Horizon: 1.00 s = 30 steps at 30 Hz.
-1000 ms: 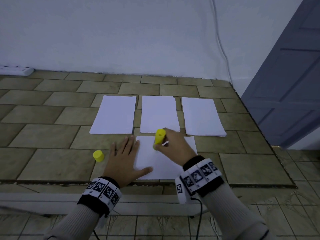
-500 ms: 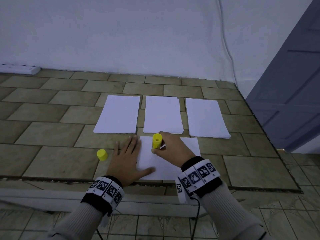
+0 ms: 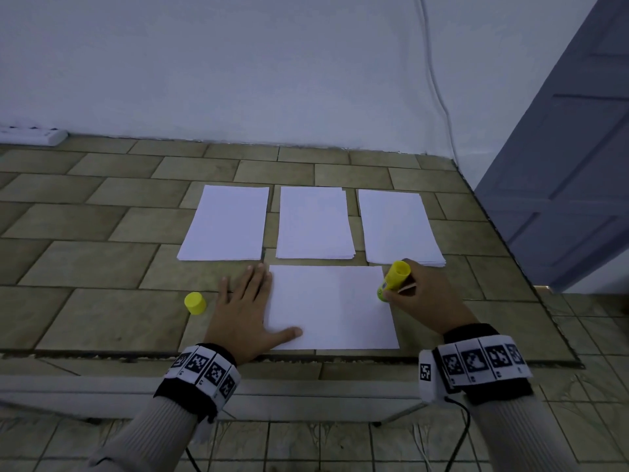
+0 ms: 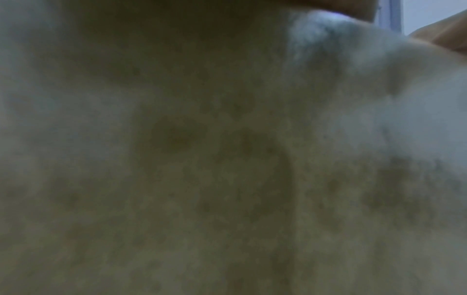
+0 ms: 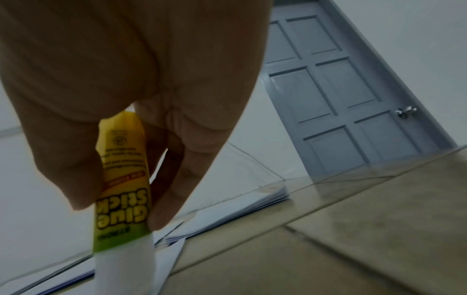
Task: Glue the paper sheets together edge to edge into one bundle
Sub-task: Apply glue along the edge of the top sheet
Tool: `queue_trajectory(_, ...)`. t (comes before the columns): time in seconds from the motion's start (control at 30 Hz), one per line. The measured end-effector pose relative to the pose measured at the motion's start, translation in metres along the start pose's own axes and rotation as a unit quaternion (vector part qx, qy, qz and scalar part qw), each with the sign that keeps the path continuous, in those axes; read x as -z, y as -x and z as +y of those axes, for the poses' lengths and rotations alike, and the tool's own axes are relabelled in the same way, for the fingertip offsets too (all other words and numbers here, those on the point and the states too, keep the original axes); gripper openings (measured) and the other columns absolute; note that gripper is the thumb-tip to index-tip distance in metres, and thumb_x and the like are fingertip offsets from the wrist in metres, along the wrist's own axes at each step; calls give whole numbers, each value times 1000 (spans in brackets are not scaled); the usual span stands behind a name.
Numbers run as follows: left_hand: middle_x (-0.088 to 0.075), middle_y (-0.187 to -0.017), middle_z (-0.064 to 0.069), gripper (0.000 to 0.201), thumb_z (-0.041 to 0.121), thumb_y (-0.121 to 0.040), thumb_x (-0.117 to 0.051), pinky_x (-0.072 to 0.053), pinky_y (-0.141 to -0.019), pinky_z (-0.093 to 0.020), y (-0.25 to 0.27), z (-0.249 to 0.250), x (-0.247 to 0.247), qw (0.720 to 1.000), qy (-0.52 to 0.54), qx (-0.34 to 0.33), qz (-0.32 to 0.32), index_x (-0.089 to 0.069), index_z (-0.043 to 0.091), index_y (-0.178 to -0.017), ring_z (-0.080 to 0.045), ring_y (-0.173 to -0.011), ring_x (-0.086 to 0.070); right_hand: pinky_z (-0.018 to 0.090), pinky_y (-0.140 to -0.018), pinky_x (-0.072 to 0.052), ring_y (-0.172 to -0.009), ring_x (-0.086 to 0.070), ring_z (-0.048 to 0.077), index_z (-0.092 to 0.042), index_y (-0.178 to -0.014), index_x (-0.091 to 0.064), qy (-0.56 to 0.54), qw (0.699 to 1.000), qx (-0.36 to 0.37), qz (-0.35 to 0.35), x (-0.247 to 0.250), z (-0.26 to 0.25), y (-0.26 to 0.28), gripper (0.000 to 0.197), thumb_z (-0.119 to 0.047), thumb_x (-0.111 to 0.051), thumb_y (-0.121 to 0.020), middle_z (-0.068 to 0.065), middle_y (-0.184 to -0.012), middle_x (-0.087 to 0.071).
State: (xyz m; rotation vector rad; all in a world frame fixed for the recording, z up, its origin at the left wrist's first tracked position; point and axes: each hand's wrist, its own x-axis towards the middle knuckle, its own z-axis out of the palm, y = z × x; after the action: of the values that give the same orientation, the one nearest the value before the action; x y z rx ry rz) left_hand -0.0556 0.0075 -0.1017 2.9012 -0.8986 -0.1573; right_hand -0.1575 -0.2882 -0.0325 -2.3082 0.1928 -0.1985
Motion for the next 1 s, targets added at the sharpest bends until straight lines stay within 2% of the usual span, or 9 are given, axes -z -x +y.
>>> queue_trajectory(0.1, 10, -163, 0, 138, 103, -50, 5, 8, -118, -52, 1, 1, 2, 1000, -1, 2, -8, -2, 13, -156, -17, -149, 11, 21, -71, -54, -76, -65, 11, -9, -83, -63, -22, 999, 35, -2, -17, -15, 0, 12, -11, -74, -79, 2, -85, -69)
queue_trajectory(0.2, 7, -163, -2, 143, 105, -48, -1, 7, -118, -54, 2, 3, 5, 1000, 4, 0, -3, -4, 12, -156, -18, -150, 9, 34, -74, -57, -77, -66, 15, -10, -82, -62, -58, 996, 47, -58, -46, -38, 0, 12, -15, -73, -79, 2, -84, -67)
queue_trajectory(0.33, 10, -163, -4, 146, 107, -45, -7, 7, -117, -55, 0, 3, 4, 1000, -13, 4, -14, 0, 12, -155, -19, -150, 10, 40, -77, -56, -81, -64, 16, -11, -86, -60, -43, 989, 72, -120, -81, -70, -7, 15, -18, -71, -79, 3, -88, -66)
queue_trajectory(0.43, -4, -163, -10, 146, 106, -47, -5, -5, -116, -61, 0, 6, 2, 1000, -19, 1, -6, -14, 7, -155, -25, -150, -4, 43, -74, -55, -80, -63, 20, -9, -88, -58, -22, 984, 100, -145, -100, -85, -10, 16, -20, -68, -82, 7, -87, -65)
queue_trajectory(0.5, -13, -161, -13, 143, 103, -52, -1, -12, -115, -63, 1, 5, 2, 1000, -11, -8, -6, -24, 5, -152, -29, -149, -13, 44, -76, -54, -83, -62, 22, -8, -93, -58, 1, 982, 104, -157, -106, -92, -11, 20, -21, -69, -82, 9, -92, -64)
queue_trajectory(0.6, -12, -161, -12, 140, 101, -54, 6, -12, -114, -64, 2, 4, 4, 1000, -12, -17, -4, -25, 6, -152, -29, -149, -11, 43, -79, -54, -86, -62, 23, -8, -98, -58, 14, 981, 108, -162, -108, -97, -10, 23, -21, -69, -83, 10, -97, -64)
queue_trajectory(0.8, 2, -163, -7, 145, 106, -47, -7, 0, -117, -58, 1, 6, 6, 1000, -24, 3, -20, -9, 9, -155, -22, -151, 2, 41, -77, -55, -82, -61, 19, -11, -92, -56, 15, 982, 103, -156, -87, -78, -4, 19, -20, -69, -81, 5, -91, -62)
queue_trajectory(0.87, 12, -162, -5, 147, 106, -43, -3, 7, -117, -54, 1, 4, 7, 999, -15, 7, -32, 1, 12, -155, -20, -149, 12, 40, -75, -56, -81, -61, 17, -12, -90, -57, 10, 984, 97, -151, -73, -63, 0, 18, -22, -69, -81, 3, -90, -63)
queue_trajectory(1.0, 16, -162, -3, 148, 106, -41, 1, 8, -118, -54, 2, 4, 7, 999, -13, 11, -29, 5, 12, -155, -18, -149, 15, 37, -71, -55, -77, -62, 13, -14, -84, -60, -12, 988, 94, -119, -42, -34, 11, 15, -26, -67, -79, 0, -86, -65)
